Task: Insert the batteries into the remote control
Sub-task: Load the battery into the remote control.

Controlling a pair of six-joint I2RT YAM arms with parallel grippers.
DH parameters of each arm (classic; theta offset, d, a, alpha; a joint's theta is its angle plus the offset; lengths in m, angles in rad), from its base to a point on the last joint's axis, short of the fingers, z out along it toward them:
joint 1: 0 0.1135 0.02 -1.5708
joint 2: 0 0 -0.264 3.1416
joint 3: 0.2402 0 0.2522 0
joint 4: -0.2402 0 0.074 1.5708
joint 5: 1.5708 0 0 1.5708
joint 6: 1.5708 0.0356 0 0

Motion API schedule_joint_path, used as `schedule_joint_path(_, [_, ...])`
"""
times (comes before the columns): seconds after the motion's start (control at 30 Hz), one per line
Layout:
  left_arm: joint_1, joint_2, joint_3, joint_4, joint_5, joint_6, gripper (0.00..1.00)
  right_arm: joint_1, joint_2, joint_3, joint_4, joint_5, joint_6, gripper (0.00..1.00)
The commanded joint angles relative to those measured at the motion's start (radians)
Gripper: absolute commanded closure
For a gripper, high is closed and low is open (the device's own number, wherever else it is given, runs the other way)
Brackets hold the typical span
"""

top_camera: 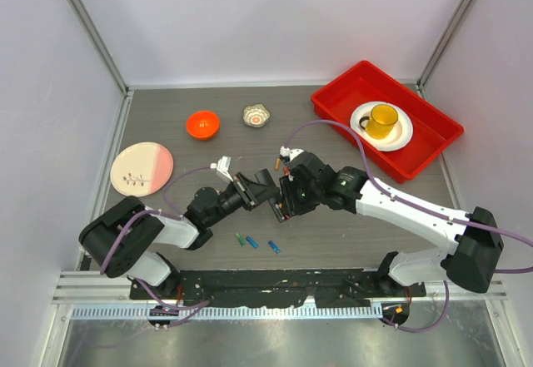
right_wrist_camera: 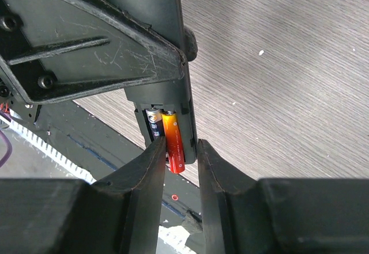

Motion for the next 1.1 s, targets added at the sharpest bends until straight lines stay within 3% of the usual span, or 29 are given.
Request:
schedule_joint_path(0.0, [-0.016,-0.011,0.018,0.301,0.051,-0.020,1.00,-0.012,0.001,0.019,0.011,0.077,0.001,0.66])
schedule_joint_path(1.07, [-0.017,0.018,0.017,0.301,0.039,-0.011,1.00,-0.011,-0.045,0.065,0.019,0.037,0.036,0.62])
